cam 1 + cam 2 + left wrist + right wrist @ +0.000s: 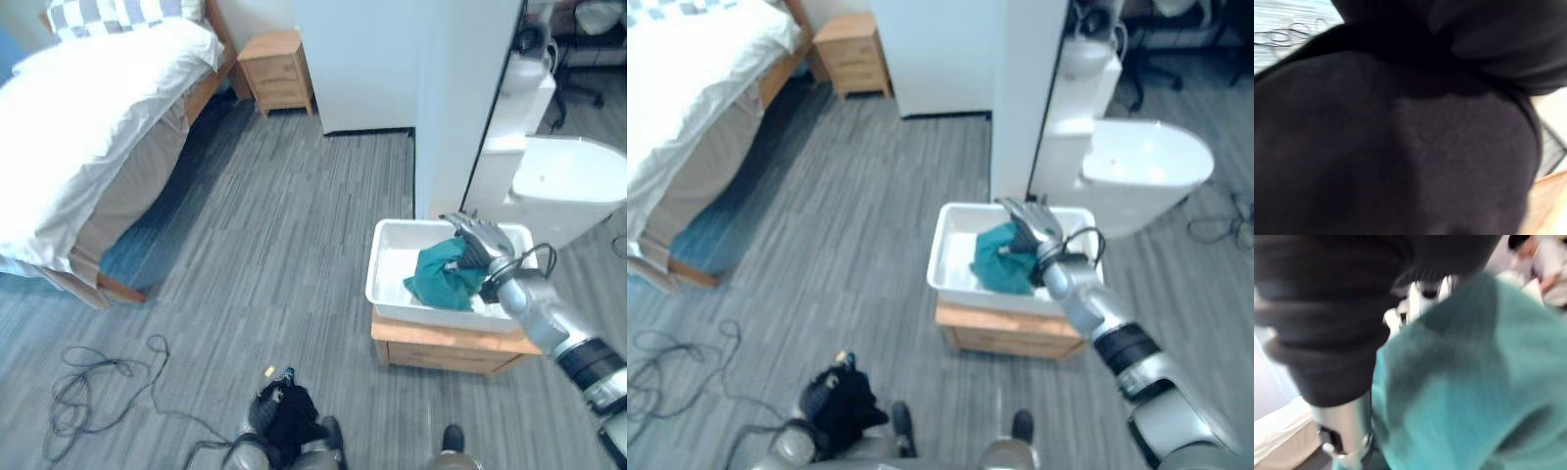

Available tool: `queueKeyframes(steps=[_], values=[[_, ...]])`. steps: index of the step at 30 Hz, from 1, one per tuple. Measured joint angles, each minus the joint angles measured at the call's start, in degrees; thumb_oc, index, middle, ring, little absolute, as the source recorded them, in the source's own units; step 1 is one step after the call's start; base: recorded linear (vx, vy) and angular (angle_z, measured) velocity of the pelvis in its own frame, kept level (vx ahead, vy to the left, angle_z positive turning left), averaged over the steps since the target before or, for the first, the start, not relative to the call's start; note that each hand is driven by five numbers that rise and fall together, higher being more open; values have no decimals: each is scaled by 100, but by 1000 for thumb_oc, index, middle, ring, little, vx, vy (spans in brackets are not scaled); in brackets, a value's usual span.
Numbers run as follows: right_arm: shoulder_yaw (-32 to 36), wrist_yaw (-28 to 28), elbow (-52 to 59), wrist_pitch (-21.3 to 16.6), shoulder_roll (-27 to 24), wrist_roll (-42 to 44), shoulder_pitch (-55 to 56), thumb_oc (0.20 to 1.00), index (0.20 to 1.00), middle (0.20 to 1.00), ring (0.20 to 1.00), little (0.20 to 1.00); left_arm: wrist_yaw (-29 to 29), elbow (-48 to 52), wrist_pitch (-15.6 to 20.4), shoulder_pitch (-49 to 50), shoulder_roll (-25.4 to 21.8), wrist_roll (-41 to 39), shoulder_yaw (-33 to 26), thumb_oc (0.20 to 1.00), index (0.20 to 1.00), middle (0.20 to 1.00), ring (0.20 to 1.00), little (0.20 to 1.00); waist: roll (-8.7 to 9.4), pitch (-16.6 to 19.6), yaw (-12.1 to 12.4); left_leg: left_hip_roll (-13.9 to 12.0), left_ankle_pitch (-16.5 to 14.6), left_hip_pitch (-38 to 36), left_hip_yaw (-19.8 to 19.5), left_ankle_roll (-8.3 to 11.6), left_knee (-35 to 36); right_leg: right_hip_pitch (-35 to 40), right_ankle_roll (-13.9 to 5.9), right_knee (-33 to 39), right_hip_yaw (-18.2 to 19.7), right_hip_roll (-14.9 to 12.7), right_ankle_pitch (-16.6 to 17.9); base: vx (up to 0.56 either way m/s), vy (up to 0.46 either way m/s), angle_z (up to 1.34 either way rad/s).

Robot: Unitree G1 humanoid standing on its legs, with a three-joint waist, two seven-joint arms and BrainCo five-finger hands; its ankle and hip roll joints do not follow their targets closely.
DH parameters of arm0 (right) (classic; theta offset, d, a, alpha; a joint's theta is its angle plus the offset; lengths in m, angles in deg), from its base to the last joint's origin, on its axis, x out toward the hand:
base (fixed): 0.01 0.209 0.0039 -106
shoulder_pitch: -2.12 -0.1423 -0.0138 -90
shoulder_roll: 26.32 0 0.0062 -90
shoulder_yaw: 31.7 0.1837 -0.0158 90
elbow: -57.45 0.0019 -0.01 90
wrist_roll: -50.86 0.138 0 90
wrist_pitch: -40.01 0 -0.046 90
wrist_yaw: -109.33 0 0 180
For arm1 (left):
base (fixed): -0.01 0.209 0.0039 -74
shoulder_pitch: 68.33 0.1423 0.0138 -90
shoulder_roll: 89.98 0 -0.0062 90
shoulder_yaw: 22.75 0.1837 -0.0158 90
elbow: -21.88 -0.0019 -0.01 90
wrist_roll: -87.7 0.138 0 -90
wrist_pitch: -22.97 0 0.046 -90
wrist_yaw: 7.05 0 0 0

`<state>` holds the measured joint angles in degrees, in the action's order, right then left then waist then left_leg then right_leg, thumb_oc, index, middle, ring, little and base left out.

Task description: Tidy up the quilt and then pick up the clothes from the bed and put them into the laundry hamper.

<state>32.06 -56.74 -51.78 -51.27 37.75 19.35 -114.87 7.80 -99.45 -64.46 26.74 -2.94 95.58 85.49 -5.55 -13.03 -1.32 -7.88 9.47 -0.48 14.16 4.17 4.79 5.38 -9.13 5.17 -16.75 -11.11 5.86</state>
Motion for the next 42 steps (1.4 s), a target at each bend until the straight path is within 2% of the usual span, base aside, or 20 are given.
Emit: queueKeyframes(steps=[2,6,7,9,12,13,14,15,16,17,19,20,22,25,28,29,30,35,39,42], values=[[207,58,176,-37,-1,-7,109,1000,1000,1000,1000,1000,30,879,221,-37,-516,-94,-212,200,200,200,200,200,164,1,-3,33,19,25,-58,-11,2,1,-14,0,-9,-26,8,34,5,8],[951,242,704,-129,-262,-43,602,1000,1000,1000,1000,1000,99,1717,373,-215,-1036,-109,-731,200,200,200,200,200,171,12,-48,24,-27,-89,-45,4,3,89,-24,-1,42,-15,14,67,14,-5],[1489,262,1027,-167,-468,-102,1111,1000,1000,1000,1000,1000,106,2229,385,-227,-1279,-96,-897,200,200,200,200,200,174,14,-62,-14,-67,-107,-9,-1,3,98,-12,-1,54,19,3,37,17,-10],[2087,370,1180,-141,-603,-178,1614,1000,1000,1000,1000,1000,228,2655,524,-290,-1470,-79,-1268,200,200,200,200,200,167,36,-99,-67,-49,-159,77,48,11,110,-5,-4,158,76,9,3,6,-25],[2146,428,1147,-69,-721,-180,1647,1000,1000,1000,1000,1000,329,2666,639,-405,-1474,-65,-1380,200,200,200,200,200,129,68,-380,-130,-58,-227,144,81,36,110,3,-4,233,133,14,8,19,-23],[2123,452,1148,-76,-720,-182,1649,1000,1000,1000,1000,1000,324,2663,640,-439,-1465,-45,-1321,200,200,200,200,200,128,69,-468,-153,-47,-242,178,101,22,98,21,-5,273,178,27,3,73,-14],[2433,478,1366,-108,-590,-179,2186,1000,1000,1000,1000,1000,340,2706,451,-758,-1473,19,-1067,200,200,200,200,200,167,69,-611,-238,-27,-233,283,164,-25,-15,-4,-38,410,205,3,-27,100,4],[2954,526,1608,-285,-313,-176,2821,1000,1000,1000,1000,1000,393,2634,379,-1259,-1547,172,-767,200,200,200,200,200,168,73,-596,-248,-81,-141,344,209,-4,-142,85,-174,432,200,-145,-74,67,-34],[2969,562,1580,-343,-181,-157,3178,1000,1000,1000,1000,1000,479,2307,377,-1885,-1593,420,-572,200,200,200,200,200,190,75,-648,-276,-102,-53,530,201,-4,-485,105,-331,719,215,-164,-76,61,-67],[2966,509,1396,-372,-156,-147,3397,1000,1000,1000,1000,1000,508,2096,309,-2337,-1633,476,-447,200,200,200,200,200,179,85,-804,-262,-104,56,736,178,14,-689,45,-326,883,203,-63,-66,35,-102],[3071,508,571,-222,174,83,3613,1000,1000,1000,1000,1000,526,1772,223,-2886,-1723,580,-211,200,200,200,200,200,218,85,-1352,-126,-52,160,961,121,13,-821,-16,-65,1088,99,251,-61,-3,-67],[2992,534,18,-182,213,135,3647,1000,1000,1000,1000,1000,524,1517,222,-3120,-1705,630,-59,200,200,200,200,200,204,88,-1605,-98,-55,159,1047,120,10,-879,0,-56,1189,70,303,-38,-15,-53],[2811,514,-531,14,204,264,3927,1000,1000,1000,1000,1000,505,1185,218,-3382,-1572,660,142,200,200,200,200,200,165,85,-1893,-132,-102,133,1052,163,37,-978,-2,-50,1343,106,303,-47,-41,-48],[2176,468,-1492,28,228,286,3936,1000,1000,1000,1000,1000,447,393,209,-3952,-1464,701,800,200,200,200,200,200,133,45,-2079,-219,-105,183,1181,176,36,-1161,1,-49,1443,219,305,-61,-33,-33],[1728,462,-2064,-45,293,290,3897,1000,1000,1000,1000,1000,412,-389,191,-4445,-1192,859,1292,200,200,200,200,200,-46,-115,-2218,-279,-78,344,1190,214,36,-1358,22,-21,1451,285,332,-45,-36,-11],[1637,439,-2193,-41,304,290,3791,1000,1000,1000,1000,1000,373,-552,167,-4519,-1087,867,1328,260,260,260,260,260,-105,-196,-2213,-322,-114,344,1199,260,38,-1376,20,-22,1446,293,335,-25,-31,-14],[1605,460,-2337,-47,343,300,3735,1000,1000,1000,1000,1000,365,-654,145,-4542,-979,868,1368,1000,1000,1000,1000,1000,-182,-264,-2215,-333,-131,357,1230,283,38,-1419,19,-21,1441,301,340,-25,-31,-14],[1454,450,-3059,-32,676,738,3226,1000,1000,1000,1000,1000,267,-1463,-96,-4652,-553,865,1400,1000,1000,1000,1000,1000,-342,-408,-2199,-353,-137,329,1273,282,37,-1419,22,-37,1438,319,340,11,-23,-5],[1451,388,-3594,2,992,1112,3029,1000,1000,1000,1000,1000,273,-1581,-141,-4550,-373,799,1216,1000,1000,1000,1000,1000,-301,-435,-2109,-330,-121,160,1265,276,13,-1214,58,-54,1392,320,364,10,-18,4],[1502,317,-3891,57,1159,1430,3057,1000,1000,1000,1000,1000,337,-1099,-105,-4166,-373,503,616,1000,1000,1000,1000,1000,-193,-491,-1975,-363,-142,-143,1147,295,34,-833,128,-51,1246,336,299,26,-18,17]])
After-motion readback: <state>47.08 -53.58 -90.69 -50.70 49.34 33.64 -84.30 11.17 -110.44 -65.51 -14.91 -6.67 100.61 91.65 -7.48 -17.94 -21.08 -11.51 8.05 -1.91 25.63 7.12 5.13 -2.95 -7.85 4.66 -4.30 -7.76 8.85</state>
